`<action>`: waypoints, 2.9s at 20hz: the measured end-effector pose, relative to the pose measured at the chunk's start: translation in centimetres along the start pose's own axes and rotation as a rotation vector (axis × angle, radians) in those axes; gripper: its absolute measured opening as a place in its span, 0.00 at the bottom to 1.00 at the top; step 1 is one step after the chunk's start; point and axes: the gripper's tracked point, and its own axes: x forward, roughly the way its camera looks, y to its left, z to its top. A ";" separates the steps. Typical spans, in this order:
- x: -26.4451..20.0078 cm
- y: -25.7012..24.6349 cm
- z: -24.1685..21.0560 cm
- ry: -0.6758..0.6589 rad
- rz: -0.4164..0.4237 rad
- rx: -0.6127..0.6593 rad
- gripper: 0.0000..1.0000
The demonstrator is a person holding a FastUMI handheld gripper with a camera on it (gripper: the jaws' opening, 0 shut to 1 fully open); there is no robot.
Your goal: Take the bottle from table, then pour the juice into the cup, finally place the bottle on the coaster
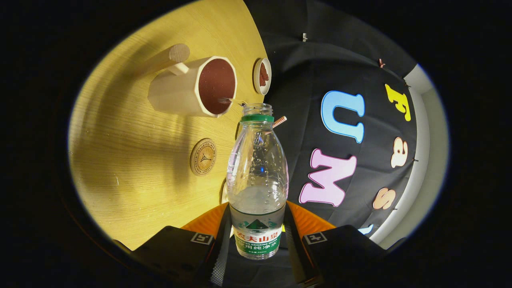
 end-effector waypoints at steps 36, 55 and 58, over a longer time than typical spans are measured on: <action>1.0 -1.3 1.4 -0.048 0.001 -0.199 0.67; 1.2 -2.6 2.4 -0.068 -0.037 -0.399 0.67; 1.4 -2.9 2.4 -0.068 -0.044 -0.431 0.67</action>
